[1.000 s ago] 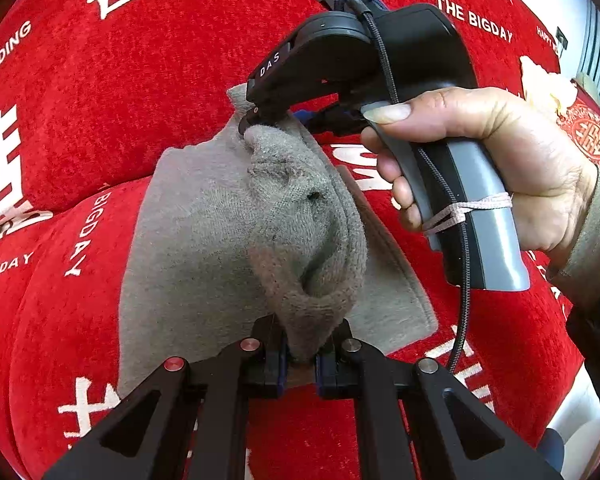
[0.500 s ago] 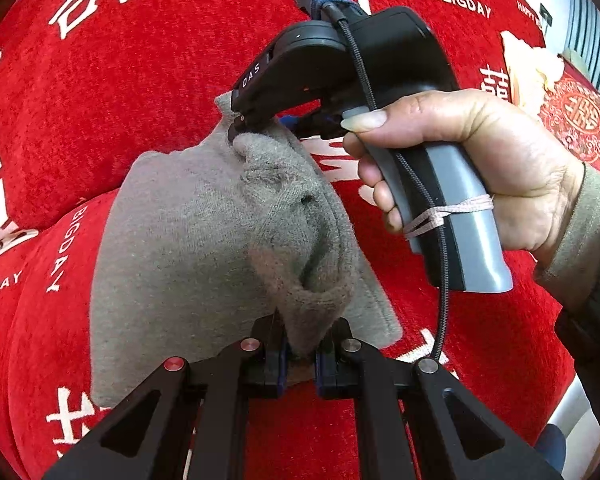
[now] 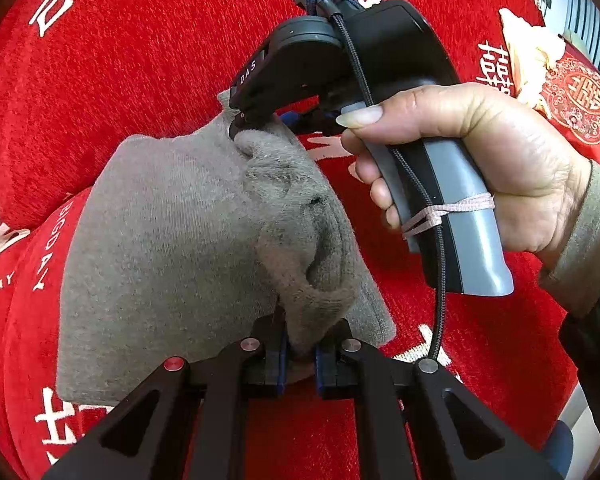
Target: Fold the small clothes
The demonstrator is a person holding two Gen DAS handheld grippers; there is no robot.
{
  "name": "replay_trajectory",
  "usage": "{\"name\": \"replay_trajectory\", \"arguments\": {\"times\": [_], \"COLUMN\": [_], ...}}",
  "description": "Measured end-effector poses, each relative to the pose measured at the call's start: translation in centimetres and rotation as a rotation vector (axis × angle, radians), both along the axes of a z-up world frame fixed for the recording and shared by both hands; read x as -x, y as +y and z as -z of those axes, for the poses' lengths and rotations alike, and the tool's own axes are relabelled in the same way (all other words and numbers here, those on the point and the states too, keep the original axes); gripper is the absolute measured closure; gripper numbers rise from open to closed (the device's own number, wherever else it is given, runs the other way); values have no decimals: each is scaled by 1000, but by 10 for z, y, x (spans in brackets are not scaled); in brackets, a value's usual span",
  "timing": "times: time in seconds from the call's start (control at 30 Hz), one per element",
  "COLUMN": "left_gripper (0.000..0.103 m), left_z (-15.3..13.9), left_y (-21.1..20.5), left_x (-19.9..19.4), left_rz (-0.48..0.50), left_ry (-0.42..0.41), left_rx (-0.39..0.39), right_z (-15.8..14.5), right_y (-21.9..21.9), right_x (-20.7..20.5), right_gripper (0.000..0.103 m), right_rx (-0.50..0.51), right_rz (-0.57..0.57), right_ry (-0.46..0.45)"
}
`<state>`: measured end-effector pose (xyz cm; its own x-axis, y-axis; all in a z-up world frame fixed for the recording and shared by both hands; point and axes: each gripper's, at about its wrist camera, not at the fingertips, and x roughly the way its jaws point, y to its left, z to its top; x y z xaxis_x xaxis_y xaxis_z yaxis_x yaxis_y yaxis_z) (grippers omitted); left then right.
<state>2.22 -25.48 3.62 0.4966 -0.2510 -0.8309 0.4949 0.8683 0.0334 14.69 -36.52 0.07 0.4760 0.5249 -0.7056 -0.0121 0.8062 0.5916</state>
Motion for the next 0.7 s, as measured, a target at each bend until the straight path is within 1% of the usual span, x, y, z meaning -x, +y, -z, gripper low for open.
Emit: {"name": "replay_trajectory", "arguments": {"times": [0.23,0.43,0.47,0.5,0.53,0.57,0.6,0.63,0.67,0.7], "left_gripper": [93,93,93,93,92,92,92,78,67,45], "left_z": [3,4,4,4,3,3,3,2,1,-1], "left_y": [0,4,5,6,7,8,9,11,13,16], "left_x": [0,-3,-4,-4,-4,-5,-6,-6,-7,-8], "left_rz": [-3,-4,-5,-5,-5,-4,-3,-6,-5,-8], "left_ry": [3,31,38,43,53,59,67,75,90,106], "left_rx": [-3,12,17,20,26,30,31,34,48,71], "right_z": [2,0,-2,-3,-7,-10,-13,-17,-21,-26], "right_y": [-1,3,3,1,0,-2,-4,-7,-11,-13], "right_x": [2,4,5,7,9,11,12,15,17,20], "right_gripper": [79,76,73,66,64,61,56,51,43,38], "right_rx": [1,23,32,45,82,94,89,79,76,79], "right_rz": [18,51,64,74,100,114,124,141,155,166], "right_ry": [12,32,34,34,32,31,30,31,29,20]}}
